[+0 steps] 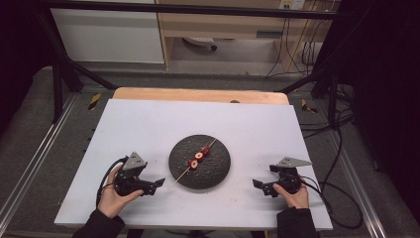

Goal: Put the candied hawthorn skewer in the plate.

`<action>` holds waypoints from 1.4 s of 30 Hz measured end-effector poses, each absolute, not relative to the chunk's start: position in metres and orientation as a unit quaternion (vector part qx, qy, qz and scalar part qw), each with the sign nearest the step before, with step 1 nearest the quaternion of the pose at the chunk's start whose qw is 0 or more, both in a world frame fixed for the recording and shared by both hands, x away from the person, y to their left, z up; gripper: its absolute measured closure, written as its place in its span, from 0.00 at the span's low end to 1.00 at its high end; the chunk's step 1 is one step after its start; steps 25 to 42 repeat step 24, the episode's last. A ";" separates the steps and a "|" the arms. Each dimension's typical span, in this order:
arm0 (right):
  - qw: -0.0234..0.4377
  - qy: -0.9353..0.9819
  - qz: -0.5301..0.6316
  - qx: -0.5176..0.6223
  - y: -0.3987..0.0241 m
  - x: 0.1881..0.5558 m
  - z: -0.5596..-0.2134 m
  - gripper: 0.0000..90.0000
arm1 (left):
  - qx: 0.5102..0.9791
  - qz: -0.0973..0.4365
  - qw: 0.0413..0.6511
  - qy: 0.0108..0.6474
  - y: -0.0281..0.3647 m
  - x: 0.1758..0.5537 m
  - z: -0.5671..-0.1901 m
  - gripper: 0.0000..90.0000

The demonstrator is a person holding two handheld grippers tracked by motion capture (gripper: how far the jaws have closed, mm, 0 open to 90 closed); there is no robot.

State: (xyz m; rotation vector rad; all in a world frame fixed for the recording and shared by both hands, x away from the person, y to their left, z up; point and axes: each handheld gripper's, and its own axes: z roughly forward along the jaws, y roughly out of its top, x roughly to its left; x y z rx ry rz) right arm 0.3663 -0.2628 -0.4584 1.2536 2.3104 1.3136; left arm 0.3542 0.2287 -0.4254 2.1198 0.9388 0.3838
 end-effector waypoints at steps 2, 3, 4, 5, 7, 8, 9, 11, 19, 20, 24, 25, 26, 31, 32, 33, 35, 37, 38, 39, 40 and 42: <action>0.101 0.782 0.445 0.425 -0.263 0.366 -0.458 0.01 | 0.832 0.156 0.385 0.368 0.237 0.352 -0.429 0.04; 0.100 0.782 0.445 0.425 -0.263 0.366 -0.458 0.01 | 0.830 0.157 0.385 0.371 0.241 0.351 -0.430 0.04; 0.100 0.783 0.444 0.425 -0.263 0.366 -0.459 0.01 | 0.826 0.158 0.388 0.376 0.246 0.350 -0.431 0.04; 0.100 0.783 0.443 0.425 -0.263 0.366 -0.459 0.01 | 0.822 0.159 0.393 0.380 0.251 0.350 -0.433 0.04; 0.099 0.783 0.442 0.426 -0.262 0.366 -0.459 0.01 | 0.817 0.158 0.396 0.388 0.260 0.349 -0.436 0.04; 0.100 0.783 0.442 0.426 -0.262 0.366 -0.459 0.01 | 0.815 0.158 0.397 0.391 0.265 0.349 -0.438 0.04; 0.099 0.783 0.442 0.426 -0.262 0.366 -0.459 0.01 | 0.813 0.160 0.397 0.394 0.269 0.348 -0.439 0.04; 0.103 0.785 0.440 0.424 -0.262 0.366 -0.459 0.01 | 0.808 0.160 0.400 0.402 0.278 0.348 -0.443 0.04; 0.100 0.790 0.433 0.422 -0.262 0.366 -0.460 0.01 | 0.804 0.162 0.401 0.407 0.294 0.345 -0.452 0.06; 0.098 0.790 0.433 0.423 -0.262 0.365 -0.460 0.01 | 0.804 0.163 0.401 0.408 0.294 0.345 -0.452 0.06; 0.098 0.793 0.429 0.422 -0.262 0.365 -0.460 0.01 | 0.806 0.164 0.396 0.408 0.293 0.347 -0.454 0.06; 0.098 0.793 0.429 0.422 -0.262 0.365 -0.460 0.01 | 0.806 0.164 0.396 0.408 0.293 0.347 -0.454 0.06; 0.098 0.793 0.429 0.422 -0.262 0.365 -0.460 0.01 | 0.806 0.164 0.396 0.408 0.293 0.347 -0.454 0.06; 0.098 0.793 0.429 0.422 -0.262 0.365 -0.460 0.01 | 0.806 0.164 0.396 0.408 0.293 0.347 -0.454 0.06; 0.098 0.793 0.429 0.422 -0.262 0.365 -0.460 0.01 | 0.806 0.164 0.396 0.408 0.293 0.347 -0.454 0.06; 0.098 0.793 0.429 0.422 -0.262 0.365 -0.460 0.01 | 0.806 0.164 0.396 0.408 0.293 0.347 -0.454 0.06; 0.098 0.793 0.429 0.422 -0.262 0.365 -0.460 0.01 | 0.806 0.164 0.396 0.408 0.293 0.347 -0.454 0.06; 0.098 0.793 0.429 0.422 -0.262 0.365 -0.460 0.01 | 0.806 0.164 0.396 0.408 0.293 0.347 -0.454 0.06; 0.098 0.793 0.429 0.422 -0.262 0.365 -0.460 0.01 | 0.806 0.164 0.396 0.408 0.293 0.347 -0.454 0.06; 0.098 0.793 0.429 0.422 -0.262 0.365 -0.460 0.01 | 0.806 0.164 0.396 0.408 0.293 0.347 -0.454 0.06; 0.098 0.793 0.429 0.422 -0.262 0.365 -0.460 0.01 | 0.806 0.164 0.396 0.408 0.293 0.347 -0.454 0.06; 0.098 0.793 0.429 0.422 -0.262 0.365 -0.460 0.01 | 0.806 0.164 0.396 0.408 0.293 0.347 -0.454 0.06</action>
